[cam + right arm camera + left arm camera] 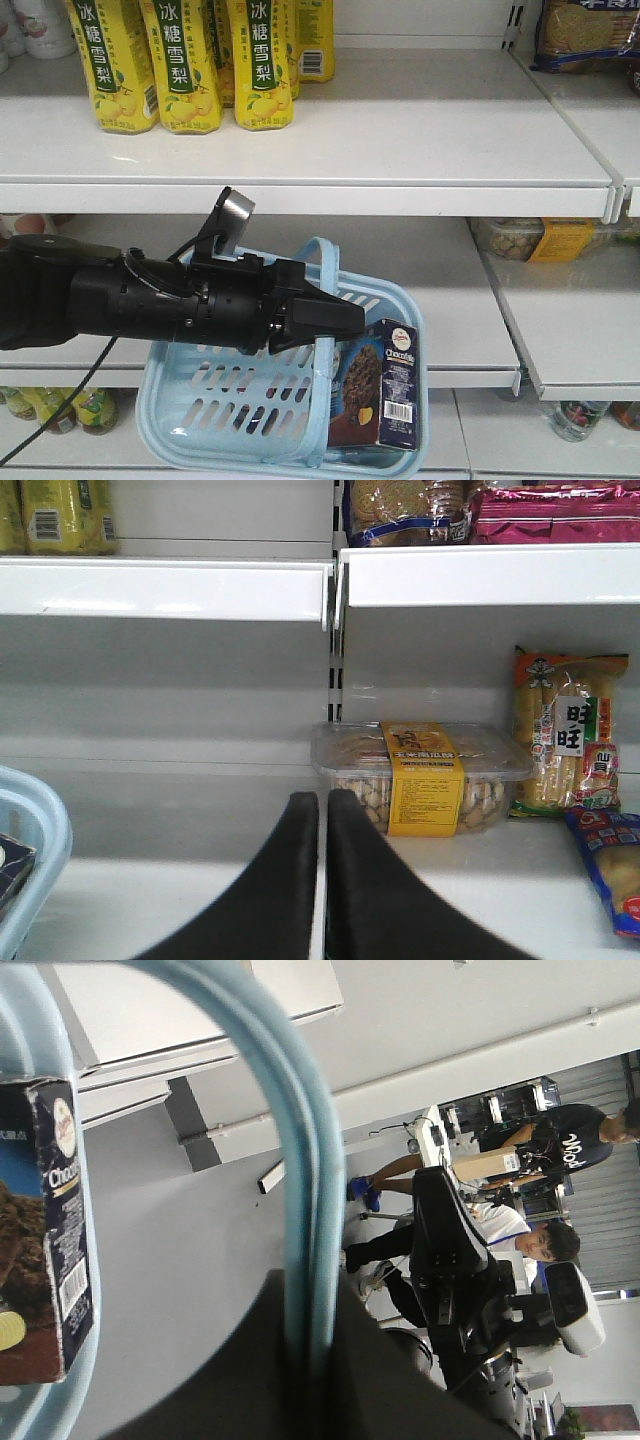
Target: Left arm holds basket, right arm returns cookies
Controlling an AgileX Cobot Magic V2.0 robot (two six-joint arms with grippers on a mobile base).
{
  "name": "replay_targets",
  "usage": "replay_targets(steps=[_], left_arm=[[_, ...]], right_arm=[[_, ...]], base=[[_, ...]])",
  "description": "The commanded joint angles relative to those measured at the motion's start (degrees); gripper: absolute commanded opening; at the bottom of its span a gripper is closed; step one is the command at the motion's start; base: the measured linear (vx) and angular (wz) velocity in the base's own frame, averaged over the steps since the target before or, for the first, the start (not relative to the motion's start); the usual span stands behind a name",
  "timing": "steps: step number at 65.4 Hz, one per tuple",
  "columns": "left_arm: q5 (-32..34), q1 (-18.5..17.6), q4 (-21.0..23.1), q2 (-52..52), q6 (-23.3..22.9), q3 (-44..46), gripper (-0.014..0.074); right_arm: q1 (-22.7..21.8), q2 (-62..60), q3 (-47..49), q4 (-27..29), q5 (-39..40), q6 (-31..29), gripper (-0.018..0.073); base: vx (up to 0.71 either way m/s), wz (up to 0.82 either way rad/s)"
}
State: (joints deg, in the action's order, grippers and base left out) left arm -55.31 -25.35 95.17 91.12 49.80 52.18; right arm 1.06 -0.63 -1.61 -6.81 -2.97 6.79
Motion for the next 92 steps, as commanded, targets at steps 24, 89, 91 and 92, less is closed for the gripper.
replay_targets(steps=[24,89,91,92], left_arm=[[-3.8,-0.3,6.8,-2.5,0.2,1.9,-0.0003],[-3.8,-0.3,6.8,-2.5,0.2,1.9,-0.0003],[-3.8,-0.3,6.8,-2.5,0.2,1.9,-0.0003],[-3.8,-0.3,6.8,-2.5,0.2,1.9,-0.0003]], right_arm=[[-0.5,-0.7,-1.0,-0.4,4.4,-0.4,-0.0006],[-0.5,-0.7,-1.0,-0.4,4.4,-0.4,-0.0006],[-0.5,-0.7,-1.0,-0.4,4.4,-0.4,-0.0006],[-0.5,-0.7,-1.0,-0.4,4.4,-0.4,-0.0006]], base=[[0.05,0.00],[0.01,0.00],[0.00,0.00],[0.00,0.00]])
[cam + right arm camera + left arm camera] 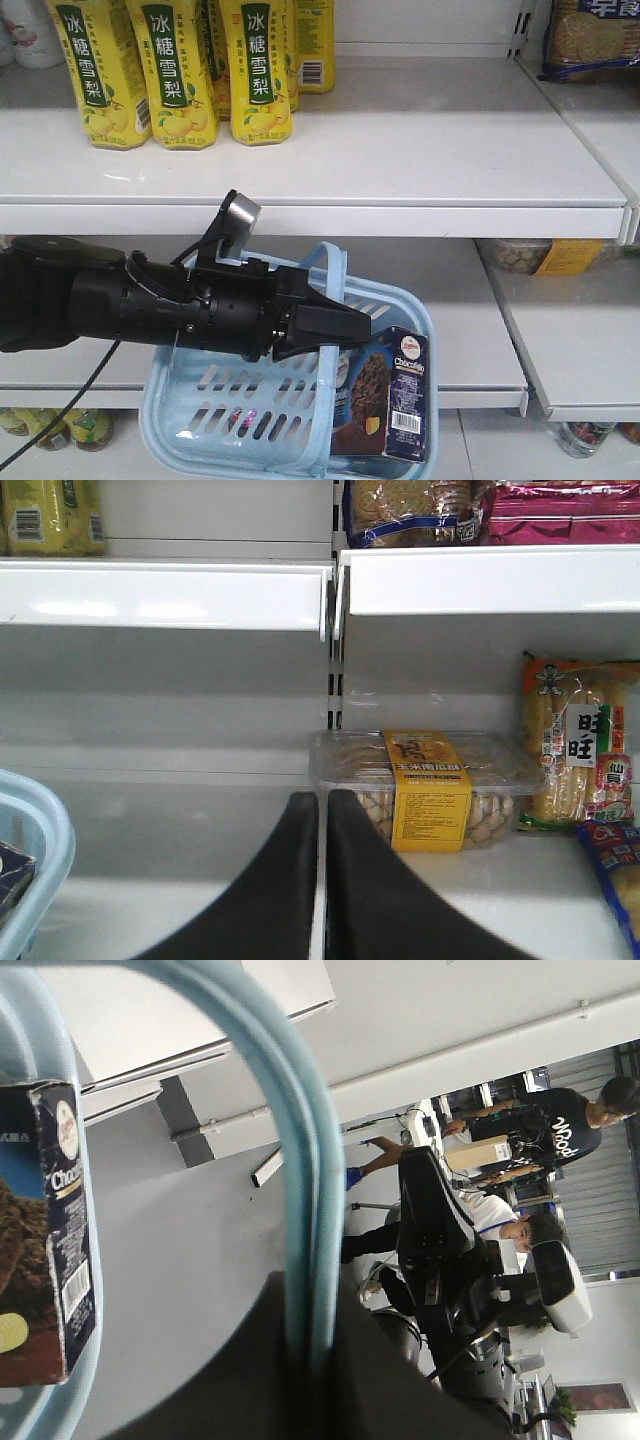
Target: Left arm holds basket, right arm returns cookies
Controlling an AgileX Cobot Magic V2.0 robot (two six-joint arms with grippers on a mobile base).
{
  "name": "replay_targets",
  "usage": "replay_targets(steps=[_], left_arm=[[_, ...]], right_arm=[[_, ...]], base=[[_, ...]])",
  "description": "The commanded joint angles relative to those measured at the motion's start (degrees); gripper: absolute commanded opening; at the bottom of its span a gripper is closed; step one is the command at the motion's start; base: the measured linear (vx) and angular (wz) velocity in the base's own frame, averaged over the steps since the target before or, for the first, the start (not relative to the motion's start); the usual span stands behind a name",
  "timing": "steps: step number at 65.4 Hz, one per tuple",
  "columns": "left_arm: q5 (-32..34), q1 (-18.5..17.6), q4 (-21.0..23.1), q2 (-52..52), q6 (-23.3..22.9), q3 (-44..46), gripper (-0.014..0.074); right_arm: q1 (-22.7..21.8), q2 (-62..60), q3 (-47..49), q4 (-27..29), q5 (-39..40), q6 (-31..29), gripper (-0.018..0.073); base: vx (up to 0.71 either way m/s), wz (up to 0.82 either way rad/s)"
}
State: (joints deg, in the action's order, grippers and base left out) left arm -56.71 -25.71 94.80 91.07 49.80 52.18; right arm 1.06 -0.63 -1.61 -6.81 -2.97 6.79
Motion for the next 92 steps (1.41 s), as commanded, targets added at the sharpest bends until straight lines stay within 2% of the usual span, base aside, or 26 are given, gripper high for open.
replay_targets(steps=[1,48,59,77,87,92], left_arm=[[-2.4,0.0,7.2,-2.4,0.2,1.9,-0.0003],[-2.4,0.0,7.2,-2.4,0.2,1.9,-0.0003],[-2.4,0.0,7.2,-2.4,0.2,1.9,-0.0003],[-2.4,0.0,7.2,-2.4,0.2,1.9,-0.0003],[-2.4,0.0,7.2,-2.4,0.2,1.9,-0.0003],[-2.4,0.0,7.2,-2.4,0.2,1.9,-0.0003]], right_arm=[[-0.5,-0.7,-1.0,-0.4,4.4,-0.4,-0.0006],[-0.5,-0.7,-0.9,-0.1,4.8,0.0,-0.0006],[-0.5,-0.3,3.6,-0.8,6.1,0.5,-0.0006],[-0.5,14.0,17.1,-0.1,0.0,0.9,-0.0006],[-0.5,22.9,20.5,5.4,-0.3,3.1,-0.0006],[-0.5,26.1,20.5,6.3,0.4,3.0,-0.0006]], base=[[0.00,0.00],[0.00,0.00],[0.00,0.00],[0.00,0.00],[0.00,0.00],[0.00,0.00]])
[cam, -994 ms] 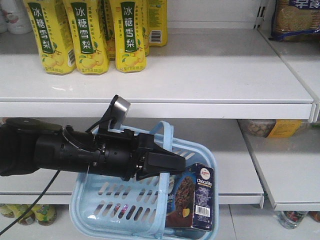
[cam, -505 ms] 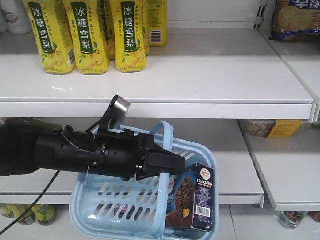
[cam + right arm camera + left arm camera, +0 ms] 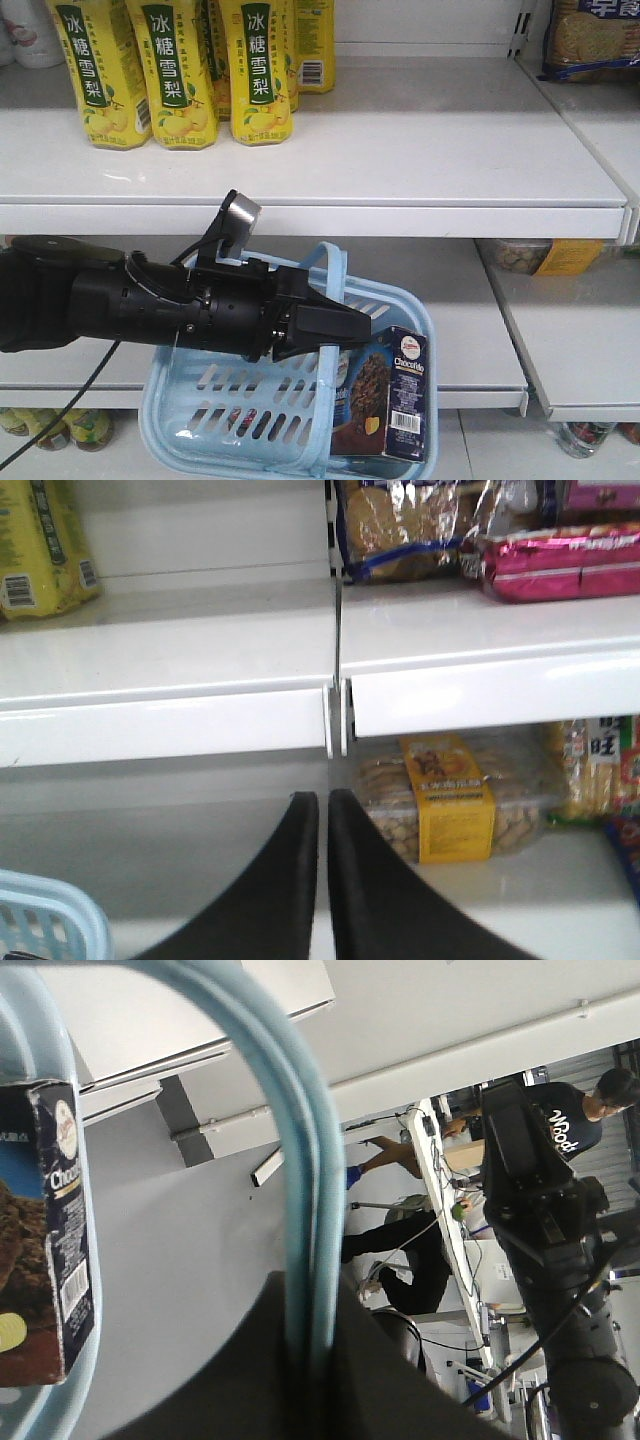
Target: Left arm holds basket, right arm returns cookies
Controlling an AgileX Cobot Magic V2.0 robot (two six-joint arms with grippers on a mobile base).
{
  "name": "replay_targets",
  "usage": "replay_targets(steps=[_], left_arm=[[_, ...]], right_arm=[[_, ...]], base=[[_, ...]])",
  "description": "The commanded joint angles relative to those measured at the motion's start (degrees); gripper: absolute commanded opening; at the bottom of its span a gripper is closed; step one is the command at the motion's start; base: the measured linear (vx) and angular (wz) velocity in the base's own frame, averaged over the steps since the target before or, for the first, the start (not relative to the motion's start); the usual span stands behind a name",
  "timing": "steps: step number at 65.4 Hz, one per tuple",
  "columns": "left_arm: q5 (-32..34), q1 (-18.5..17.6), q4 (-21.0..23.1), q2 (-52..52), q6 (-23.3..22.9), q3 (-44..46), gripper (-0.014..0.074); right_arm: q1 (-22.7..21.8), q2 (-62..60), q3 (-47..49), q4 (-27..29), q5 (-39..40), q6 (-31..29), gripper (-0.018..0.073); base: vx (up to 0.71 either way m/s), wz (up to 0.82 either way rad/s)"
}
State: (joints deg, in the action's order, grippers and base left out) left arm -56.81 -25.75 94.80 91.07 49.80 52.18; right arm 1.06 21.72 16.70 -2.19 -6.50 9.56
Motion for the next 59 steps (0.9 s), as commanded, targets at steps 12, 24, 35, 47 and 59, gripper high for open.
replay_targets(steps=[12,24,35,47,59], left_arm=[[-2.3,0.1,7.2,-2.4,0.2,1.9,-0.0003],[-2.3,0.1,7.2,-2.4,0.2,1.9,-0.0003],[-2.3,0.1,7.2,-2.4,0.2,1.9,-0.0003],[-2.3,0.1,7.2,-2.4,0.2,1.9,-0.0003],[-2.3,0.1,7.2,-2.4,0.2,1.9,-0.0003]], right_arm=[[-0.5,8.5,2.2,1.8,6.5,0.1,-0.0006],[-0.5,9.6,2.2,1.8,7.0,-0.2,-0.0001],[-0.5,9.6,2.2,2.2,6.5,-0.2,0.0043],[-0.5,9.6,2.2,2.2,4.3,-0.2,0.0178],[-0.5,9.6,2.2,2.7,3.1,-0.1,0.0356]], base=[[0.00,0.00],[0.00,0.00],[0.00,0.00],[0.00,0.00],[0.00,0.00]])
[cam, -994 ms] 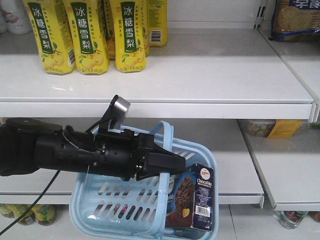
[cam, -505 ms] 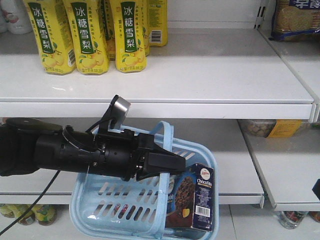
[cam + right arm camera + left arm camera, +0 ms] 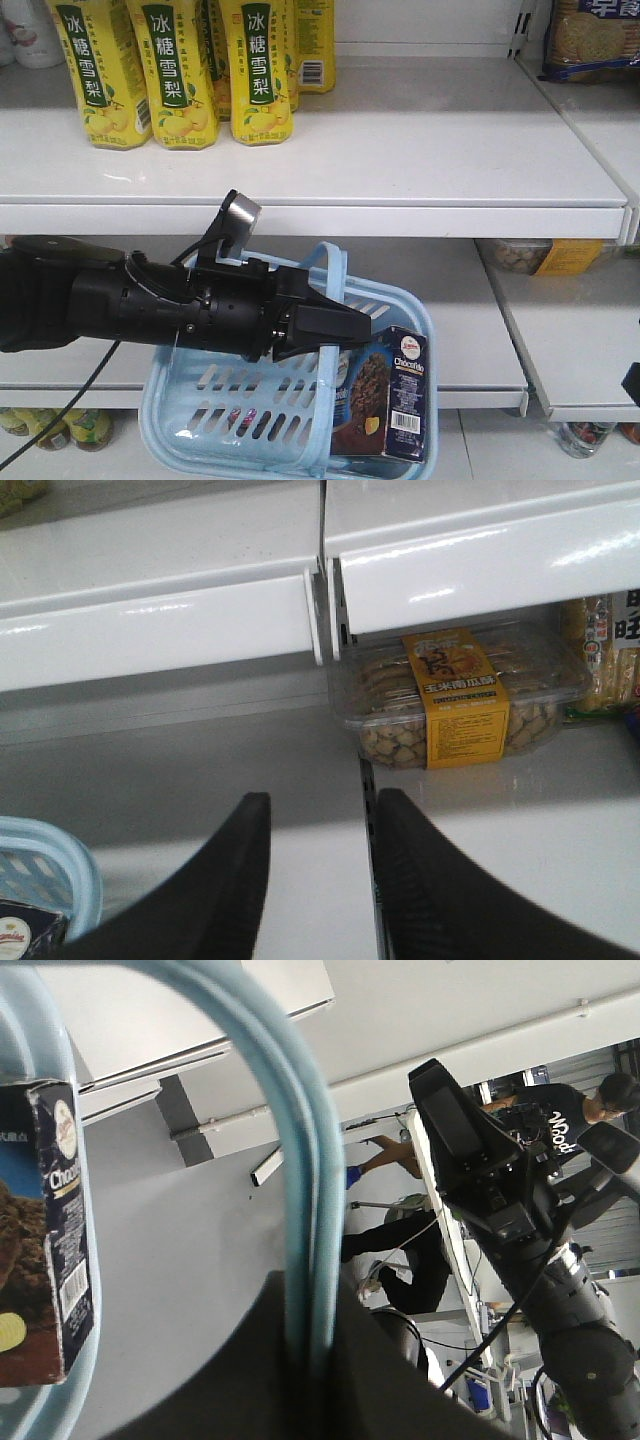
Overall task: Left arm holds basket, right arm returns cookies
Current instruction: 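Reach the right gripper down into the basket toward the cookie box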
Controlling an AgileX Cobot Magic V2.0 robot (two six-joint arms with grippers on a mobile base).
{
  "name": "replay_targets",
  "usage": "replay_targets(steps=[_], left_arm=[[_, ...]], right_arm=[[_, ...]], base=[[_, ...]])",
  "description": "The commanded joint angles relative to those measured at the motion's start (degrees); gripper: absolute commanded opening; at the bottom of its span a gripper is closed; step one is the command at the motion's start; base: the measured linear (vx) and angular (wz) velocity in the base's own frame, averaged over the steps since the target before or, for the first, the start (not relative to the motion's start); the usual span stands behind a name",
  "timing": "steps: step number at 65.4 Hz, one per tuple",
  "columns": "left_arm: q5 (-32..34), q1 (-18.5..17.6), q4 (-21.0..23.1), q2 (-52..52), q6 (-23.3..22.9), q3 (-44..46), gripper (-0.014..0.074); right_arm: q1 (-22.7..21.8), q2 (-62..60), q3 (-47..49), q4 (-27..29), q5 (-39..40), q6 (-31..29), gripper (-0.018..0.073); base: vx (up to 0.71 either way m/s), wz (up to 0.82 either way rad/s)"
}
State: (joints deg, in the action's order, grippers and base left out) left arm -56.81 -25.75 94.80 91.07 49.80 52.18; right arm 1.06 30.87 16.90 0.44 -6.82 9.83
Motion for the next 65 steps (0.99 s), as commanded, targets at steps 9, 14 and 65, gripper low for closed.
replay_targets(steps=[9,14,65], left_arm=[[-2.3,0.1,7.2,-2.4,0.2,1.9,-0.0003],[-2.3,0.1,7.2,-2.4,0.2,1.9,-0.0003],[-2.3,0.1,7.2,-2.4,0.2,1.9,-0.0003]], right_arm=[[-0.5,0.4,2.0,3.0,2.3,-0.4,0.0459],[-0.5,0.4,2.1,5.5,1.5,-0.4,0.0488],[18.3,28.8,21.9,33.2,-22.0,-12.1,0.0482]], base=[[0.00,0.00],[0.00,0.00],[0.00,0.00]])
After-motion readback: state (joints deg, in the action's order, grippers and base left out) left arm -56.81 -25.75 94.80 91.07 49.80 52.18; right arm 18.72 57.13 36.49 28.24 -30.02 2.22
